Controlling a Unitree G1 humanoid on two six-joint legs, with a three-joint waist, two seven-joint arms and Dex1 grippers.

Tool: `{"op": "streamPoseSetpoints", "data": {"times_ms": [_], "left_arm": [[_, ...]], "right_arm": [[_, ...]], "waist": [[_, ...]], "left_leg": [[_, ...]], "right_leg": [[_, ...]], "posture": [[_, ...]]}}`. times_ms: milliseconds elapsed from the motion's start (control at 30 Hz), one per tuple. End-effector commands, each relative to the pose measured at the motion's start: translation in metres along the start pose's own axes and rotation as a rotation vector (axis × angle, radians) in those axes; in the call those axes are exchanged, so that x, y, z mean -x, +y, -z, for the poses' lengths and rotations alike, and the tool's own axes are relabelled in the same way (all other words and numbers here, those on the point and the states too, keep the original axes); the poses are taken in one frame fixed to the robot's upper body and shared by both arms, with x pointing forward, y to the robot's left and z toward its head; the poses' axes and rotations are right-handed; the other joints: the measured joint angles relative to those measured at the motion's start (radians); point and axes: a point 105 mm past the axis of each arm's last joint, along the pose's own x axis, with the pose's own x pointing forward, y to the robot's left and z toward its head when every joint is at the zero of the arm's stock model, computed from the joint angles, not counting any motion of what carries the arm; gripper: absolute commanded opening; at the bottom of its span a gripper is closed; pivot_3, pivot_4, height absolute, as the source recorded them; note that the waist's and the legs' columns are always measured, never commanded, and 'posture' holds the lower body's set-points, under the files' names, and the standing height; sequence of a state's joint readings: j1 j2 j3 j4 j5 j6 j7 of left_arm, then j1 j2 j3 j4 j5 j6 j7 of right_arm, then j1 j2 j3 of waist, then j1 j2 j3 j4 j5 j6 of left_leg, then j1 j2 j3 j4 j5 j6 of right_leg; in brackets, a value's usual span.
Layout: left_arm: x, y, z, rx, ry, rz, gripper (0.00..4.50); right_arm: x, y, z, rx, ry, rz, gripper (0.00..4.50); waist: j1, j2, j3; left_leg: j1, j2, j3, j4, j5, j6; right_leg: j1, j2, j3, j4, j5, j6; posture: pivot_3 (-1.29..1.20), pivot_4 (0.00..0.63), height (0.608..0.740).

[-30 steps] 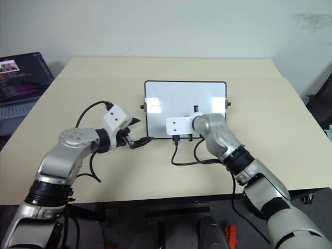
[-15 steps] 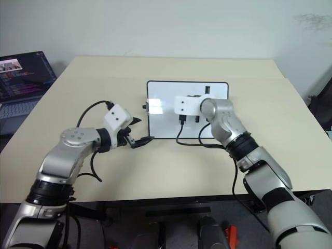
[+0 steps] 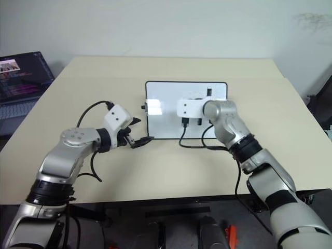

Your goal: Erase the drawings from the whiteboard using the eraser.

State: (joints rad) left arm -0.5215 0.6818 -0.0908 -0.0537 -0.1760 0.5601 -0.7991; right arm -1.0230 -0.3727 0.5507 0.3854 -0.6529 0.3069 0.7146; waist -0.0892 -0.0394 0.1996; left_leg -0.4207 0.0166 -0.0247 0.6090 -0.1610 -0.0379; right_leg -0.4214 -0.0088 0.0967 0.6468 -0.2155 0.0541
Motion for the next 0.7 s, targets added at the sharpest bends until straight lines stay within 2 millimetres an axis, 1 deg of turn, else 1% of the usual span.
{"op": "streamPoseSetpoints", "data": {"times_ms": [33, 167, 267, 333, 400, 467, 533, 567, 633, 667, 700], "left_arm": [[0.003, 0.004, -0.012, -0.037, -0.035, -0.011, 4.50], [0.003, 0.004, -0.013, -0.037, -0.036, -0.011, 4.50], [0.002, 0.003, -0.013, -0.038, -0.039, -0.010, 4.50], [0.003, 0.004, -0.014, -0.039, -0.041, -0.011, 4.50], [0.004, 0.005, -0.014, -0.040, -0.042, -0.013, 4.50], [0.006, 0.005, -0.014, -0.040, -0.042, -0.014, 4.50], [0.007, 0.005, -0.012, -0.037, -0.042, -0.013, 4.50], [0.008, 0.005, -0.012, -0.036, -0.042, -0.009, 4.50], [0.007, 0.003, -0.012, -0.033, -0.045, 0.005, 4.50], [0.007, 0.002, -0.012, -0.032, -0.047, 0.012, 4.50], [0.006, -0.001, -0.012, -0.033, -0.051, 0.025, 4.50]], "right_arm": [[0.000, 0.021, -0.003, 0.027, 0.000, -0.081, 0.67], [0.002, 0.025, -0.005, 0.033, -0.006, -0.098, 0.67], [0.005, 0.020, -0.001, 0.012, -0.004, -0.088, 0.67], [0.011, 0.012, 0.004, -0.073, -0.022, -0.081, 0.67], [0.026, 0.002, 0.005, -0.202, -0.075, -0.087, 0.66], [0.046, -0.014, 0.006, -0.352, -0.132, -0.063, 0.64], [0.067, -0.030, 0.021, -0.496, -0.129, -0.005, 0.64], [0.076, -0.036, 0.036, -0.560, -0.098, 0.029, 0.64], [0.093, -0.040, 0.066, -0.682, -0.028, 0.079, 0.64], [0.098, -0.040, 0.076, -0.727, -0.003, 0.093, 0.64], [0.105, -0.038, 0.091, -0.772, 0.040, 0.108, 0.64]], "waist": [[0.000, 0.000, 0.000], [0.000, 0.000, 0.000], [0.000, 0.000, 0.000], [0.001, 0.000, 0.000], [0.003, 0.000, 0.000], [0.008, 0.000, 0.000], [0.009, 0.000, 0.000], [0.009, 0.000, 0.000], [0.015, 0.000, 0.000], [0.018, 0.000, 0.000], [0.022, 0.000, 0.000]], "left_leg": [[0.000, 0.000, 0.000, 0.000, 0.000, 0.000], [0.000, 0.000, 0.000, 0.000, 0.000, 0.000], [0.000, 0.000, 0.000, 0.000, 0.000, 0.000], [0.000, 0.000, 0.000, 0.000, 0.000, 0.000], [0.000, 0.000, 0.000, 0.000, 0.000, 0.000], [-0.003, 0.000, -0.001, 0.000, 0.000, 0.000], [-0.007, 0.000, -0.001, 0.000, 0.000, 0.000], [-0.009, 0.000, -0.001, 0.000, 0.000, 0.000], [-0.010, 0.000, -0.002, 0.000, 0.000, 0.000], [-0.010, 0.000, -0.002, 0.000, 0.000, 0.000], [-0.010, 0.000, -0.002, 0.000, 0.000, 0.000]], "right_leg": [[0.000, 0.000, 0.000, 0.000, 0.000, 0.000], [0.000, 0.000, 0.000, 0.000, 0.000, 0.000], [0.000, 0.000, 0.000, 0.000, 0.000, 0.000], [0.000, 0.000, 0.000, 0.000, 0.000, 0.000], [0.000, 0.000, 0.000, 0.000, 0.000, 0.000], [-0.002, 0.000, -0.001, -0.001, 0.000, 0.000], [-0.005, 0.000, -0.001, -0.001, 0.000, 0.001], [-0.007, 0.000, -0.001, -0.001, 0.001, 0.003], [-0.008, 0.000, -0.003, -0.001, 0.002, 0.005], [-0.008, 0.000, -0.003, -0.001, 0.002, 0.004], [-0.008, 0.000, -0.003, -0.001, 0.000, 0.001]], "posture": [[0.00, 0.150, 0.740], [0.00, 0.150, 0.740], [0.00, 0.150, 0.740], [0.00, 0.150, 0.740], [0.00, 0.150, 0.740], [0.00, 0.150, 0.740], [0.00, 0.150, 0.740], [0.00, 0.150, 0.740], [0.00, 0.150, 0.740], [0.00, 0.150, 0.740], [0.00, 0.150, 0.740]]}}
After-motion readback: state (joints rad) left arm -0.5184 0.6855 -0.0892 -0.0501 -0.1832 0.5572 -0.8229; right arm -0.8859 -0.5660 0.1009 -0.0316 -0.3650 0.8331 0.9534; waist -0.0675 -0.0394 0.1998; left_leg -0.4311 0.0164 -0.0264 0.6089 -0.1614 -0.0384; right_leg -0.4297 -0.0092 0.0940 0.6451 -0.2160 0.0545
